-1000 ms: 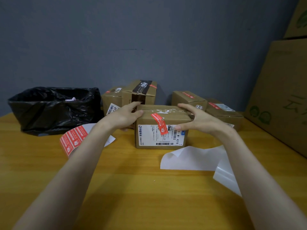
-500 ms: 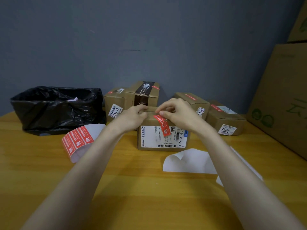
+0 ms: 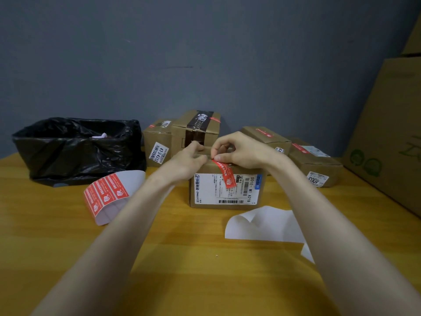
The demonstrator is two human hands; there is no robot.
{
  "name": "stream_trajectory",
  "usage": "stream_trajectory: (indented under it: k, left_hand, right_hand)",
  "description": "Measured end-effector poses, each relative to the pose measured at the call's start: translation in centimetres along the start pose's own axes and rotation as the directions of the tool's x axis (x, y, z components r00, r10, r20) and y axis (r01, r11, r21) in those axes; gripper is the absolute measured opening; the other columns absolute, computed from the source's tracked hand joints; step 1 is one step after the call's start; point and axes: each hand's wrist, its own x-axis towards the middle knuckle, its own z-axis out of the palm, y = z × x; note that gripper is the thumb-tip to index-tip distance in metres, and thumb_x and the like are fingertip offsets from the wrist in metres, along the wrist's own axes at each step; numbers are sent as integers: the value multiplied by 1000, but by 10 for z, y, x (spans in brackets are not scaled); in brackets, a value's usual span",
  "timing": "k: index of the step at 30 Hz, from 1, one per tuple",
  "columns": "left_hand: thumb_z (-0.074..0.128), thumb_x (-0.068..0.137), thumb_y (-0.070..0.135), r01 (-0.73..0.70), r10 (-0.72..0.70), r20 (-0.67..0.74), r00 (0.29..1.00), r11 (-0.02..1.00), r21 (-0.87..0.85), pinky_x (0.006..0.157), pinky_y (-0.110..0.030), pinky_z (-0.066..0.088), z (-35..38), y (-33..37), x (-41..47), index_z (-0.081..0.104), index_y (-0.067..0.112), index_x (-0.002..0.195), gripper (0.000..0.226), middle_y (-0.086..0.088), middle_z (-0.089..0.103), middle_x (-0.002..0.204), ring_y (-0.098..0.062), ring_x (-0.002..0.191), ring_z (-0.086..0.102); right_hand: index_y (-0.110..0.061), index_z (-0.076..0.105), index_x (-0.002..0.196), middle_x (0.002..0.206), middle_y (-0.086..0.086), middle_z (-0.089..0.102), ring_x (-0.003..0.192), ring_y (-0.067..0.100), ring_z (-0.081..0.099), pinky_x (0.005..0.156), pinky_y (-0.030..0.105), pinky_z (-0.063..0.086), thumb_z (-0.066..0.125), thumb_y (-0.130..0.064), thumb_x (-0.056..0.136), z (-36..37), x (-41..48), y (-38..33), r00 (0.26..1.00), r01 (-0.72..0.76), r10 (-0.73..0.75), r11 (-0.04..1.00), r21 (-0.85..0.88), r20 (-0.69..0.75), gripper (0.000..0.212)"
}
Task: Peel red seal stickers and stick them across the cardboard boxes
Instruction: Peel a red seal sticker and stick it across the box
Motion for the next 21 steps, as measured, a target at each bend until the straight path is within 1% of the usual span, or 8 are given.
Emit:
stream_trajectory:
  k: [5, 6, 10, 14, 16, 19, 21]
  left_hand:
    - [39, 99, 26, -3, 3, 8, 1000, 1000, 10, 85, -29, 41, -1, 0, -2, 36, 15, 138, 40, -10, 49, 134, -16, 103, 50]
    - [39, 100, 27, -3, 3, 8, 1000, 1000, 14, 85, -29, 40, -1, 1, -2, 36, 15, 138, 40, -10, 49, 134, -15, 102, 50]
    - [39, 100, 27, 0, 0, 4, 1000, 1000, 25, 85, -28, 40, -1, 1, -2, 35, 15, 138, 40, -9, 49, 135, -15, 103, 50]
    - [39, 100, 27, 11, -11, 4, 1000, 1000, 14, 87, -31, 43, 0, 1, -1, 36, 16, 137, 39, -9, 52, 131, -17, 101, 53]
    - [40, 99, 27, 19, -19, 9, 1000, 1000, 1, 86, -32, 44, 0, 1, -1, 37, 16, 136, 39, -10, 54, 128, -18, 100, 56]
    - [40, 99, 27, 26, -26, 14, 1000, 1000, 8, 94, -36, 44, 0, 1, -2, 36, 15, 137, 39, -10, 53, 129, -21, 108, 56]
    - [40, 99, 26, 24, -24, 20, 1000, 1000, -3, 98, -40, 43, -1, 2, -3, 36, 14, 137, 40, -10, 53, 132, -23, 112, 55]
  right_hand:
    - [-17, 63, 84, 73, -8, 56, 67, 2, 50, 62, 8, 40, 59, -11, 90, -5, 2, -4, 996, 32, -32, 999, -4, 82, 9]
    - [-16, 62, 84, 73, -8, 55, 67, 2, 49, 60, 6, 39, 59, -10, 90, -5, 2, -5, 996, 33, -32, 999, -9, 88, 9]
    - [-15, 58, 83, 72, -8, 52, 64, 2, 47, 58, 5, 38, 55, -11, 93, -4, 3, -4, 994, 35, -32, 999, -26, 104, 11]
    - [-24, 53, 78, 77, -8, 52, 68, 3, 47, 58, 7, 37, 51, -15, 95, -8, 0, -3, 993, 20, -17, 999, -29, 119, 20]
    - [-26, 52, 78, 79, -8, 52, 71, 2, 48, 58, 4, 37, 50, -15, 95, -9, -1, -2, 993, 12, -10, 1000, -12, 117, 21]
    - [-25, 52, 80, 81, -9, 53, 73, 2, 50, 59, 4, 38, 50, -14, 95, -9, -2, 0, 993, 8, -9, 1000, 13, 115, 19]
    - [-23, 54, 85, 82, -8, 54, 72, 3, 50, 59, 5, 39, 52, -13, 94, -8, -2, 2, 996, 3, -8, 999, 53, 93, 13]
